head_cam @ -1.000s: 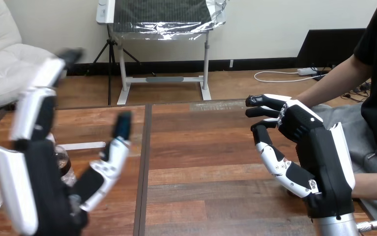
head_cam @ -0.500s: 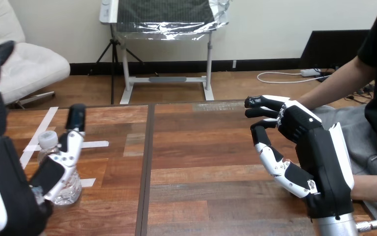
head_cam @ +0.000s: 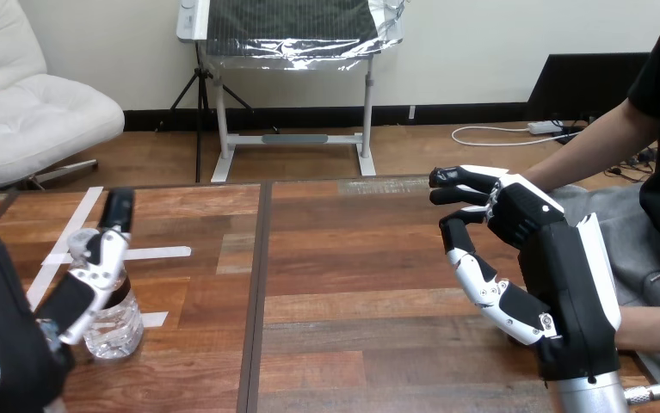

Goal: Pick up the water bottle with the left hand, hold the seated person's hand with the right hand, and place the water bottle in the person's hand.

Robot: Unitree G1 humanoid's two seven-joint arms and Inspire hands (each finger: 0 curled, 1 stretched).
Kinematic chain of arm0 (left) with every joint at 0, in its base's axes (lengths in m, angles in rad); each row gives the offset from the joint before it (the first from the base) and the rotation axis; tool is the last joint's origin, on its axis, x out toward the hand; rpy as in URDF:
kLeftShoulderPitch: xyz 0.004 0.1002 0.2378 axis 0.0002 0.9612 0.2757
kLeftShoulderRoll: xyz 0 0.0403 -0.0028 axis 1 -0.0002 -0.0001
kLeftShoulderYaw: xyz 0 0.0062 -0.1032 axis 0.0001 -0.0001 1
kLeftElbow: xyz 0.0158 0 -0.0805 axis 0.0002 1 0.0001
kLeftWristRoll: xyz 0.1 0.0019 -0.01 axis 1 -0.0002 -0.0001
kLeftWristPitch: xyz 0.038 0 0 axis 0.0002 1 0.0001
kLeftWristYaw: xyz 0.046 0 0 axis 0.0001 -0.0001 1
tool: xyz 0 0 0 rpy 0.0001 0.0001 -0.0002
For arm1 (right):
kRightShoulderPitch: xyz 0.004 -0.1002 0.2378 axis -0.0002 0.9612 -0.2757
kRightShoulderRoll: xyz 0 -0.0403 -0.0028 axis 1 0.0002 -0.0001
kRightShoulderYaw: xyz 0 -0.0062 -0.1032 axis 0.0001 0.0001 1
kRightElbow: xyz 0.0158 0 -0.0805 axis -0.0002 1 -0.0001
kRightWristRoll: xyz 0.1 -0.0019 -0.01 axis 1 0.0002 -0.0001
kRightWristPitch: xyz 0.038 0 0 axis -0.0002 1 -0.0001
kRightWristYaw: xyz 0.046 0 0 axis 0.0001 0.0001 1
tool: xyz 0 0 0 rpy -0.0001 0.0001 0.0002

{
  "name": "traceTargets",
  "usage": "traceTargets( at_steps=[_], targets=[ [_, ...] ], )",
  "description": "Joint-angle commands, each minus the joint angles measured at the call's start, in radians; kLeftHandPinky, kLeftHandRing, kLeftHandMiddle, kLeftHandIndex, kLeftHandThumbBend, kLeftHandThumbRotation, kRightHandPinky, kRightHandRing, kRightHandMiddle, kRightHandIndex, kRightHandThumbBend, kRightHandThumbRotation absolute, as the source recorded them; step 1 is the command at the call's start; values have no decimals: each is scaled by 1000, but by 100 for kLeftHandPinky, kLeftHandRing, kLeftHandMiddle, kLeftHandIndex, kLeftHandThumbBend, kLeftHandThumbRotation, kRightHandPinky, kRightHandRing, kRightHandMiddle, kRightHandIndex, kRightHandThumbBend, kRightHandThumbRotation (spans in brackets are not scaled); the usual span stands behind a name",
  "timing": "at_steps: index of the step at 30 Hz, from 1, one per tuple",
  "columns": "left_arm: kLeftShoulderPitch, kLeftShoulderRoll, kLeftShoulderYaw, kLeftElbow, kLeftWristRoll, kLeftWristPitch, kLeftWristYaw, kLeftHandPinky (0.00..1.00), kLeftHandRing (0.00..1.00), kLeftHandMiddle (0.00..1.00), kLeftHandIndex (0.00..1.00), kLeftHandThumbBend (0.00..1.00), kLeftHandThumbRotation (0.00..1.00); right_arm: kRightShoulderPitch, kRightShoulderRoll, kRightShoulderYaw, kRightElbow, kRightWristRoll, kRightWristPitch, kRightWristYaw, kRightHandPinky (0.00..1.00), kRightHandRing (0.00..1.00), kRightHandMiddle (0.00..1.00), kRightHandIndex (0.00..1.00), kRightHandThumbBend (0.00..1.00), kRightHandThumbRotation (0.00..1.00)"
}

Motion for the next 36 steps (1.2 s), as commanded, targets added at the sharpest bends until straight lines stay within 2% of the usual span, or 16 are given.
traceTargets(
  at_steps=[1,4,13,21,27,36],
  targets=[
    [-69,33,20,69,-41,-13,-5,100,96,93,93,72,45,-73,-2,-12,1,7,-14,-5,54,68,73,67,30,6],
    [-81,39,19,96,-71,-25,-13,100,98,93,94,74,45,-74,-2,-13,1,7,-12,-4,54,68,73,67,30,6],
    [-114,39,18,165,-206,-31,-105,100,98,95,95,81,49,-77,-1,-15,-1,2,-7,-3,54,67,73,66,29,6],
    [-140,27,20,196,-322,23,-233,97,96,96,96,89,56,-81,-1,-13,1,5,-13,0,54,67,72,66,30,5],
    [-159,19,16,200,-363,85,-311,92,94,95,97,94,61,-82,-2,-14,-1,2,-7,0,55,67,72,66,30,4],
    [-201,16,13,238,-426,138,-403,88,92,94,97,98,62,-81,-3,-17,-9,-9,3,-2,55,67,73,67,31,3]
  ],
)
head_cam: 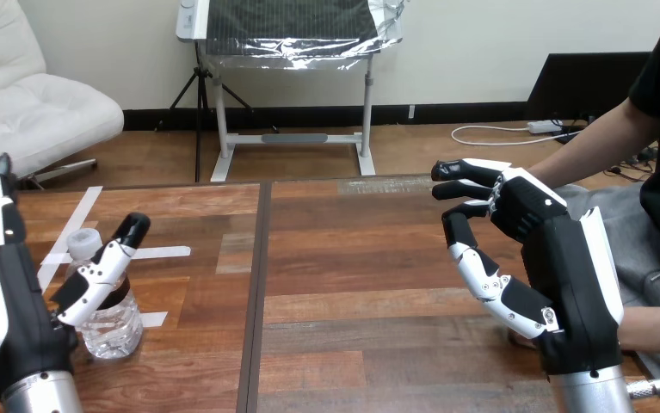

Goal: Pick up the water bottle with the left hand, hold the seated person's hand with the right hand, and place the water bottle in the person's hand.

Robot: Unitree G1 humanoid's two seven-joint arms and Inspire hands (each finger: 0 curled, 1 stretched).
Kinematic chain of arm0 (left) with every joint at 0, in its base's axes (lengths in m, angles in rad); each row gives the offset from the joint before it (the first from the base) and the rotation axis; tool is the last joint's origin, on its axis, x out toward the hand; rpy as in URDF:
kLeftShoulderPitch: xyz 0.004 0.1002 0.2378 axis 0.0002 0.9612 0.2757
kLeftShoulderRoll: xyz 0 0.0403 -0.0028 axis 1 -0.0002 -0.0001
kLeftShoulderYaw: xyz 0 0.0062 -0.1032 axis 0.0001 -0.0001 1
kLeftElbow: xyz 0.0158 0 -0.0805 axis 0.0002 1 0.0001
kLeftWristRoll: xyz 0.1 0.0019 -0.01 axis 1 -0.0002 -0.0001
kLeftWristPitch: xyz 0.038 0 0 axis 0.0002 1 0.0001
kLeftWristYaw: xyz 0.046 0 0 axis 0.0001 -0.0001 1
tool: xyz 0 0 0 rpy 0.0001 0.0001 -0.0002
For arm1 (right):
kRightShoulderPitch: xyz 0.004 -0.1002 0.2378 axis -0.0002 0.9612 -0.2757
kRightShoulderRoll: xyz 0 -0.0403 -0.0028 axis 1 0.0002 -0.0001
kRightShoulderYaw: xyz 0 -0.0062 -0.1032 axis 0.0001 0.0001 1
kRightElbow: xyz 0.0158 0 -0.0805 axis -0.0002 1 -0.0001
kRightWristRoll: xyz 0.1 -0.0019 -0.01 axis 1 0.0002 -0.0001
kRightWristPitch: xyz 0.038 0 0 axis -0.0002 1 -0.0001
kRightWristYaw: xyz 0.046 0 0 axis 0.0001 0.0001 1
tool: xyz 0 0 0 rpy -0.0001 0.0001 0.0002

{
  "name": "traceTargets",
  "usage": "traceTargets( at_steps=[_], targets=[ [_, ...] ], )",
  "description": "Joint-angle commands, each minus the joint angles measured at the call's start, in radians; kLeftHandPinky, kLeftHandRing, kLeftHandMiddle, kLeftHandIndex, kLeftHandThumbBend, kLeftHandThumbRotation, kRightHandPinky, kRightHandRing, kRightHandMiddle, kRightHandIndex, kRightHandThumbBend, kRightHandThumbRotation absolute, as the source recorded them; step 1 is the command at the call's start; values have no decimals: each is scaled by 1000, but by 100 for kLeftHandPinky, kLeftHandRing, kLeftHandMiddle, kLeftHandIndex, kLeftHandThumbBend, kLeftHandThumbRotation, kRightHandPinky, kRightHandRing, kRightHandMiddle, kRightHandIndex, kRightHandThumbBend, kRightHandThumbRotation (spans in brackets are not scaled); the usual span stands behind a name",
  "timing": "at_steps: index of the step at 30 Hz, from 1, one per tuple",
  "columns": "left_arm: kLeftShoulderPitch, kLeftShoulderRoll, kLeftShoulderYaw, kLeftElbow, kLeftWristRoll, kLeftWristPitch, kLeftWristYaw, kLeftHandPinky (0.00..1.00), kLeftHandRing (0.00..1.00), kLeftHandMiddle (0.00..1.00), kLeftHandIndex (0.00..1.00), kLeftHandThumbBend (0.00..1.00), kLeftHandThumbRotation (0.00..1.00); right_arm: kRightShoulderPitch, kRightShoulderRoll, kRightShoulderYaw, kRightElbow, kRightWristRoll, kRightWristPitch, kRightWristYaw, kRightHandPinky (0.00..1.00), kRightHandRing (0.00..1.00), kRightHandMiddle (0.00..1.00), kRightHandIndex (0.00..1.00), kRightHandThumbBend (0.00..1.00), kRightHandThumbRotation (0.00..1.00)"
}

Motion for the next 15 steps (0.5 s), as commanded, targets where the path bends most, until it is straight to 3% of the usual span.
traceTargets(
  at_steps=[1,5,15],
  targets=[
    [-89,7,-14,22,-27,17,-43,88,92,94,97,98,61,-65,-3,-6,-10,-2,0,-5,55,67,73,67,31,3],
    [-142,7,-16,72,-104,106,-158,91,96,97,99,96,58,-68,-13,-8,-11,-13,-1,0,56,68,73,67,31,2],
    [-184,12,-8,118,-153,152,-218,95,99,100,100,93,54,-70,-16,-10,-10,-22,-2,1,55,68,73,67,31,2]
  ],
)
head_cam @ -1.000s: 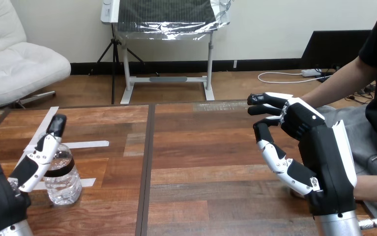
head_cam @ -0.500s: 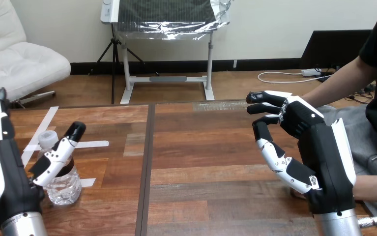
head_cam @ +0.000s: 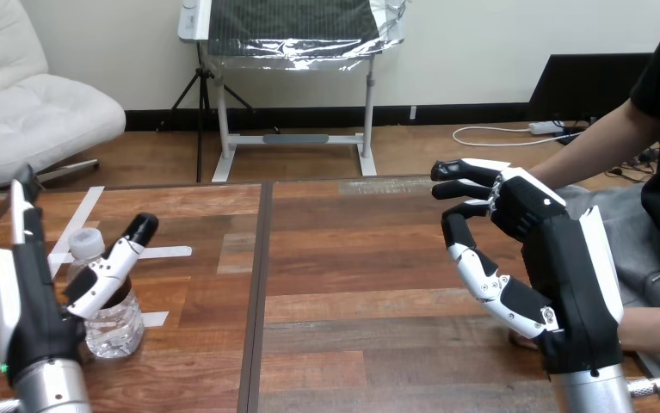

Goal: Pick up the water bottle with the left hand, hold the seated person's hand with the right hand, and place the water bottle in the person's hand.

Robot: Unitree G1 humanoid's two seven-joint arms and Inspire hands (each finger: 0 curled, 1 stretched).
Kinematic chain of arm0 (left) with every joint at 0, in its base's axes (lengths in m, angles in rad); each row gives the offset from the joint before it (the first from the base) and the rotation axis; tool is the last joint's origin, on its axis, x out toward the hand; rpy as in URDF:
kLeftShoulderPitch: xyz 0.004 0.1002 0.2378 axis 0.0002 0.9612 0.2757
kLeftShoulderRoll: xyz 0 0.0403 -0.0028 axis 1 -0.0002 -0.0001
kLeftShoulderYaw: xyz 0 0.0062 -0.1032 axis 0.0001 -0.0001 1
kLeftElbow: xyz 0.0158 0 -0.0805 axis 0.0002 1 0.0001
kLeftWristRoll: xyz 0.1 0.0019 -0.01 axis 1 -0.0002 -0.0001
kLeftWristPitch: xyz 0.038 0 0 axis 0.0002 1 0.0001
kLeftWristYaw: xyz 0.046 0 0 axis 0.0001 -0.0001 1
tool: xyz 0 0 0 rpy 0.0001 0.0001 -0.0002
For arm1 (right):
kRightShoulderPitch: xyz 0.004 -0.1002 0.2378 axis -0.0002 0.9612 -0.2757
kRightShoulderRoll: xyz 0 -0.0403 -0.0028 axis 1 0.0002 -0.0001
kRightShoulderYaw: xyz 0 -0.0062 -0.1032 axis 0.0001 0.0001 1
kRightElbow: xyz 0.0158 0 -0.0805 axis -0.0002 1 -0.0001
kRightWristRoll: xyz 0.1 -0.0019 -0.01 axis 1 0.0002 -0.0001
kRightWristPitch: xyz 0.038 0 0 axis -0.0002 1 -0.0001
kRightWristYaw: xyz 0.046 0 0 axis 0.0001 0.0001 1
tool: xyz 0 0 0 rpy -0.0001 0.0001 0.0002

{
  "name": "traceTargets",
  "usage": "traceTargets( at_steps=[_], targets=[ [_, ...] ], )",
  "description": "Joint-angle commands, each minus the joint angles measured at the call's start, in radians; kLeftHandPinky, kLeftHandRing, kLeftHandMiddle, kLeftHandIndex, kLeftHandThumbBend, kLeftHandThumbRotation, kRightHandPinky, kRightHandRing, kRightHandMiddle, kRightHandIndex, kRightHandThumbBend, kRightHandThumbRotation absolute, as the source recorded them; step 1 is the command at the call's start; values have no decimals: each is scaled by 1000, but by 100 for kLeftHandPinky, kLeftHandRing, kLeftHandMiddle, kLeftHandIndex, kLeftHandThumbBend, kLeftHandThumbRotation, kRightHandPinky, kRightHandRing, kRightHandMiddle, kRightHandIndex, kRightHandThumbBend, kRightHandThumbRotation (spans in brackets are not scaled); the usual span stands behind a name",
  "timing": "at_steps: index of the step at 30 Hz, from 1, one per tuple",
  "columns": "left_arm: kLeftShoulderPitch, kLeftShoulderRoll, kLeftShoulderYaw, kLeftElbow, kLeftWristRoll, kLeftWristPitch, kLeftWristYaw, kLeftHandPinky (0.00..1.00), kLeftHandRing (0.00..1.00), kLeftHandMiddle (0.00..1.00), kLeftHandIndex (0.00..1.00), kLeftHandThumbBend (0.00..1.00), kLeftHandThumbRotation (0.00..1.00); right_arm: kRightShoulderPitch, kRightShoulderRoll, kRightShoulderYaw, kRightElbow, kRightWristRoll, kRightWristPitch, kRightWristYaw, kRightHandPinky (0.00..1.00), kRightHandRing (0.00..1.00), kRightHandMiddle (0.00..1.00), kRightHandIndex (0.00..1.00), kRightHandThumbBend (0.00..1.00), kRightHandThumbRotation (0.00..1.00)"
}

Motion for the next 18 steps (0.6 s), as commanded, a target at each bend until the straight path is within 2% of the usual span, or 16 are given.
traceTargets(
  at_steps=[1,8,18],
  targets=[
    [-86,14,-14,28,-17,17,-29,95,99,100,100,92,54,-65,-11,-5,-13,-14,0,-4,55,68,73,67,31,2],
    [-109,16,-15,57,-20,38,-45,95,98,100,100,92,54,-61,-9,-6,-23,-20,11,-5,56,68,73,67,32,9],
    [-125,19,-19,81,-24,70,-66,95,98,99,100,96,57,-62,-12,-6,-27,-17,17,0,56,68,73,67,33,12]
  ],
)
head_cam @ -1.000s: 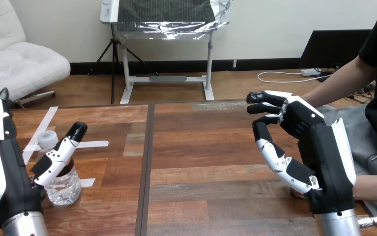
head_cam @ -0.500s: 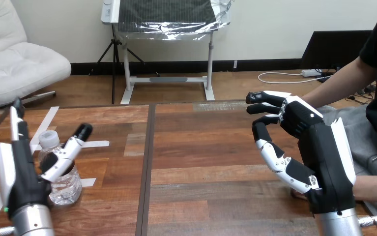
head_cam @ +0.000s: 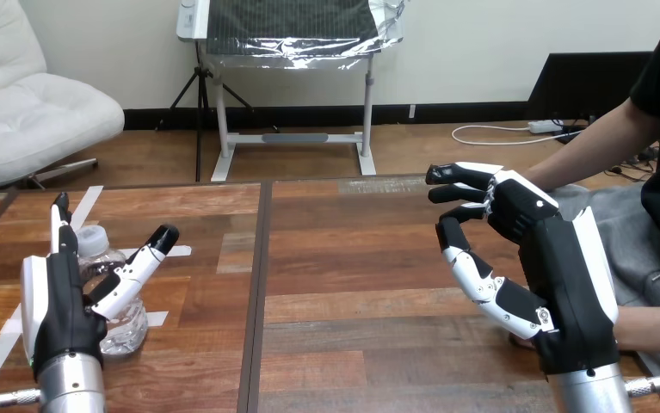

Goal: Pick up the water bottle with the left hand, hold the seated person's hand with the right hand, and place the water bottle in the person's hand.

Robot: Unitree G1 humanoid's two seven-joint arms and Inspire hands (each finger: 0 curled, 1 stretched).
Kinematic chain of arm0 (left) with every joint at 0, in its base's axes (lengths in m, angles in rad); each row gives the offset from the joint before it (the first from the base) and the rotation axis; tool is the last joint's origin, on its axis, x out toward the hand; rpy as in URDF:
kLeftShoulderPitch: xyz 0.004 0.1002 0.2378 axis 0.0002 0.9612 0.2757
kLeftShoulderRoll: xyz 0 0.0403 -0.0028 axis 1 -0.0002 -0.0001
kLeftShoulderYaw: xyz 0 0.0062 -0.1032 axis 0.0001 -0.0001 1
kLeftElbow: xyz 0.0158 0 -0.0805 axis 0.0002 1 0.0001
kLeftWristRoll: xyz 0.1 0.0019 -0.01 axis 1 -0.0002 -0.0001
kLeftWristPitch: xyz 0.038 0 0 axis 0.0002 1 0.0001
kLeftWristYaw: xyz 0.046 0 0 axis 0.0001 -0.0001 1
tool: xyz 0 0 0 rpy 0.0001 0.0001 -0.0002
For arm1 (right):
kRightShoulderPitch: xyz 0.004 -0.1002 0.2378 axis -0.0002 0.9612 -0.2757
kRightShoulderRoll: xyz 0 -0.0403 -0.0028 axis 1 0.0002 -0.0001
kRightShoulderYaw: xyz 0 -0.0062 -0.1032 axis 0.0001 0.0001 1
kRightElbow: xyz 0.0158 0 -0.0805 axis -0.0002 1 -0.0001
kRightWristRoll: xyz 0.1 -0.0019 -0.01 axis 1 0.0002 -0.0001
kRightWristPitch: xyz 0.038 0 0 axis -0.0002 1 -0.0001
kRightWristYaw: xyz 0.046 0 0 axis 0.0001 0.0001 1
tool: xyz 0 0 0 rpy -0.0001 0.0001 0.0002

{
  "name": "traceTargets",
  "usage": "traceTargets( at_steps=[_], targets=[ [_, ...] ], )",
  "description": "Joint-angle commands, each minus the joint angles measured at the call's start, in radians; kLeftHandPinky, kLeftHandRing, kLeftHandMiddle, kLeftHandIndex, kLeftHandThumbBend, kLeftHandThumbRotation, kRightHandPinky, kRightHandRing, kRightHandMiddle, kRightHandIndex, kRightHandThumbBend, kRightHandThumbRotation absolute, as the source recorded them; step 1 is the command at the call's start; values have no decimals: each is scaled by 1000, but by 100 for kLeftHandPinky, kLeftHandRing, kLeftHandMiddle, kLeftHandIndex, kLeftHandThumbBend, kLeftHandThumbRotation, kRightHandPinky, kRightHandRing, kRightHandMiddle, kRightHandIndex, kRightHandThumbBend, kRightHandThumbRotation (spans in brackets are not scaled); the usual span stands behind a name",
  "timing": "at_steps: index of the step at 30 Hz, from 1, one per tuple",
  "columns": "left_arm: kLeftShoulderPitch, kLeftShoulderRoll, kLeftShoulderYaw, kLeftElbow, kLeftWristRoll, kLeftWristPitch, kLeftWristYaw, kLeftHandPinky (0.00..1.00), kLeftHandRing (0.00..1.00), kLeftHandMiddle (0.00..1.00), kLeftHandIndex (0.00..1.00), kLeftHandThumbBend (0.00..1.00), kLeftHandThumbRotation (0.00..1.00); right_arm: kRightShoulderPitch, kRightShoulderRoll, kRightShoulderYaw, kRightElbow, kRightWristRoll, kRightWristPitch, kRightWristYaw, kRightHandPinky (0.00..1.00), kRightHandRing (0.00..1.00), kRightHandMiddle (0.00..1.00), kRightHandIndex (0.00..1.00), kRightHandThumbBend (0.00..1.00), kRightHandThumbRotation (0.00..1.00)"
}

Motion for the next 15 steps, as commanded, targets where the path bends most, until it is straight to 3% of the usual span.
traceTargets(
  at_steps=[1,15],
  targets=[
    [-83,18,-12,24,-6,8,-13,95,98,99,100,96,58,-62,-12,-5,-26,3,1,0,56,68,73,67,33,12],
    [-135,22,-14,130,-6,18,-1,93,96,97,99,99,58,-65,-21,-10,-25,2,-3,3,55,68,73,67,33,12]
  ],
)
